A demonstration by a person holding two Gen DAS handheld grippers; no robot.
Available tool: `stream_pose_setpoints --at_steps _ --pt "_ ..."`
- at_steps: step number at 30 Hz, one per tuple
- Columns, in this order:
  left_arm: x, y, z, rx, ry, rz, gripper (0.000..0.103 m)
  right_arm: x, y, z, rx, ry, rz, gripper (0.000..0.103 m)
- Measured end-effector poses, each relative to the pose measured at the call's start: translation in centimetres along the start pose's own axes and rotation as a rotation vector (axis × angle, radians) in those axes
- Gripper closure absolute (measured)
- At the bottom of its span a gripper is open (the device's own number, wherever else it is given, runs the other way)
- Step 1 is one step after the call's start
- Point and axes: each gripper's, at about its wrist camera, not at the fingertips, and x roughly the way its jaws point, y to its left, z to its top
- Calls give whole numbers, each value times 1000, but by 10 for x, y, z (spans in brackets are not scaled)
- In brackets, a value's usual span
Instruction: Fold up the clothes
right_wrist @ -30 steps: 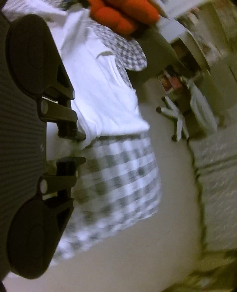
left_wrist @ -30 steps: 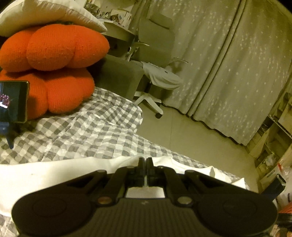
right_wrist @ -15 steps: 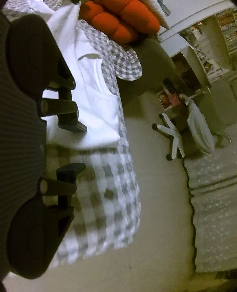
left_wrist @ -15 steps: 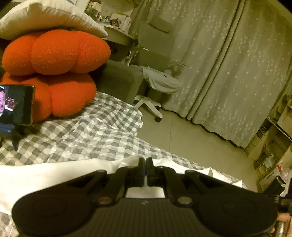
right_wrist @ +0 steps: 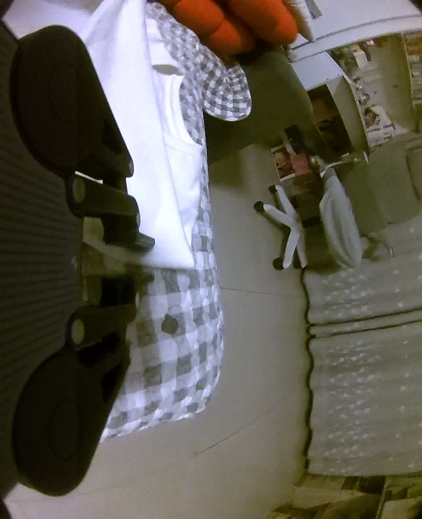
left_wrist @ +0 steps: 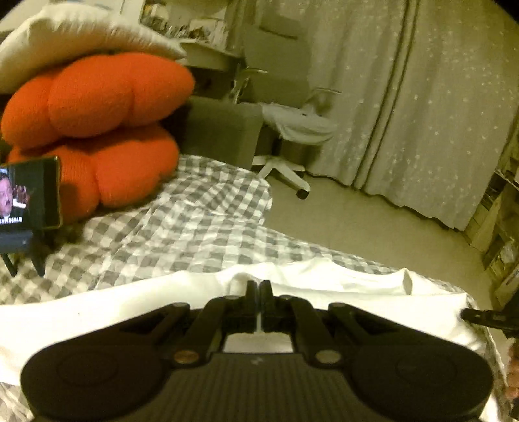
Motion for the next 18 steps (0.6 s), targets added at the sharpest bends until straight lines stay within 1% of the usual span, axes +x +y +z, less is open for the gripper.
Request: stream_pose_setpoints --at_steps 2,3,4,5,6,8,9,10,11,14,15,17,18 --pt "1 3 2 -9 -2 4 101 -16 2 6 -21 1 64 65" --pt "2 3 3 -13 -3 6 102 -25 4 6 -41 14 109 60" --pt "4 3 3 -16 -3 8 102 -32 7 4 -77 34 155 60" --pt "4 2 2 -17 -3 7 102 -38 10 0 -124 46 182 60" --pt "5 1 2 -17 -3 5 102 -42 14 -5 -179 51 191 60" --pt "5 -2 1 -9 -5 3 102 -34 18 -15 -213 98 174 60" --pt "5 -4 0 -4 -8 2 102 -30 20 -20 -227 124 164 69" --pt "4 -5 -1 -1 -10 1 102 -24 19 -23 -231 146 149 91" --pt "3 -6 -1 0 -12 0 102 -20 20 -26 -241 156 133 91" --pt "-2 -4 0 -16 -27 -30 101 -27 20 -18 -208 106 77 94" --pt "-4 -3 0 -17 -32 -44 101 -30 17 -15 -168 87 68 95" --pt "-3 -7 -1 17 -26 -54 101 -27 9 -16 -121 95 65 95" --pt "1 -10 -3 48 -1 -38 101 -22 6 -18 -113 110 63 95"
